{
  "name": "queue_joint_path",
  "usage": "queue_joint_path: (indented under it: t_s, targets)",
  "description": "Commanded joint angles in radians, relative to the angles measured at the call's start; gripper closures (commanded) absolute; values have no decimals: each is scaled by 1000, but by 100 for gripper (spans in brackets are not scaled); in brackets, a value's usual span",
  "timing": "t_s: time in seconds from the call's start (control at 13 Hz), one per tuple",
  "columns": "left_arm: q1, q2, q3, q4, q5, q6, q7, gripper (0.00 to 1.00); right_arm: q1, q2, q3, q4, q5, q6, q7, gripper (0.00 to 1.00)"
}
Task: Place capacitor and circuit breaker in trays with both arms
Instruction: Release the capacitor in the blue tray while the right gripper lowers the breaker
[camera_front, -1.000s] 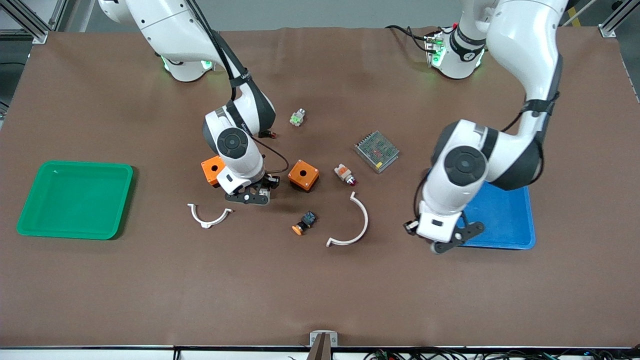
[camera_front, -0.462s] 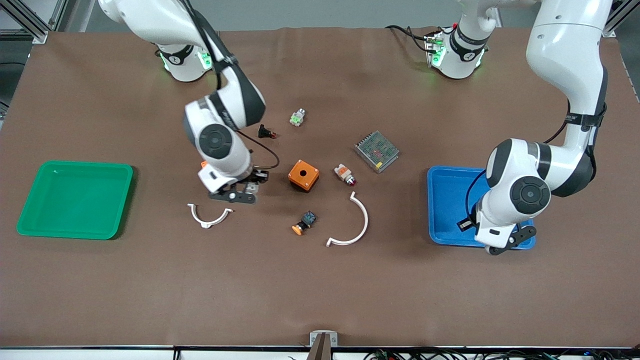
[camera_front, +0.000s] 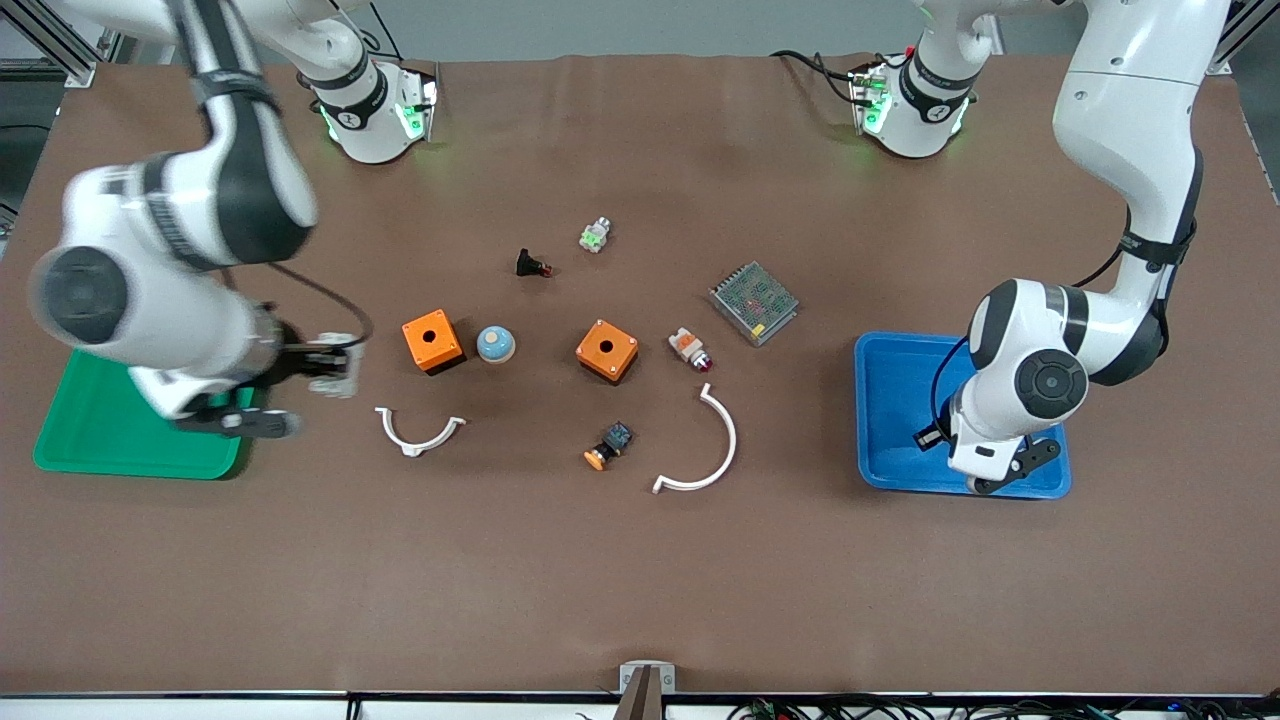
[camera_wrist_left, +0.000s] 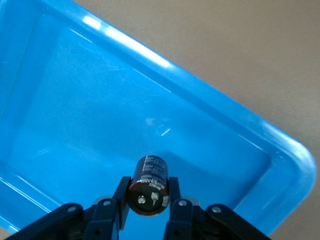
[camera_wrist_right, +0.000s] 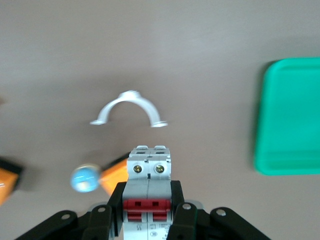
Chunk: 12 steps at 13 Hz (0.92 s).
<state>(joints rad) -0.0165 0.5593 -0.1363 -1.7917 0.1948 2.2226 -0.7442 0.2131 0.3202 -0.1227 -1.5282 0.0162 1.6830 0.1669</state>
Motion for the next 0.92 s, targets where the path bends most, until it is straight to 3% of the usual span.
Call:
queue_joint_path:
  t_s: [0.0, 0.08, 0.15, 0.31, 0.62, 0.85]
  targets:
    - [35, -13, -16, -37, 3, 25, -4, 97, -147, 25, 21, 28, -67, -16, -113, 89]
    - [35, -7, -16, -37, 0, 32, -6, 96, -212, 29, 21, 28, -65, -12, -191, 89]
    - [35, -4, -16, -35, 0, 32, -10, 78, -278, 49, 21, 28, -70, -5, -287, 89]
    - [36, -6, -12, -31, 0, 26, -6, 2, -378, 91, 21, 17, -68, 76, -381, 88]
    - [33, -83, -14, 6, 0, 5, -11, 0, -506, 192, 23, 17, -67, 182, -538, 88]
    - [35, -186, -14, 57, 9, -88, 20, 0, -558, 244, 23, 14, -65, 201, -566, 88]
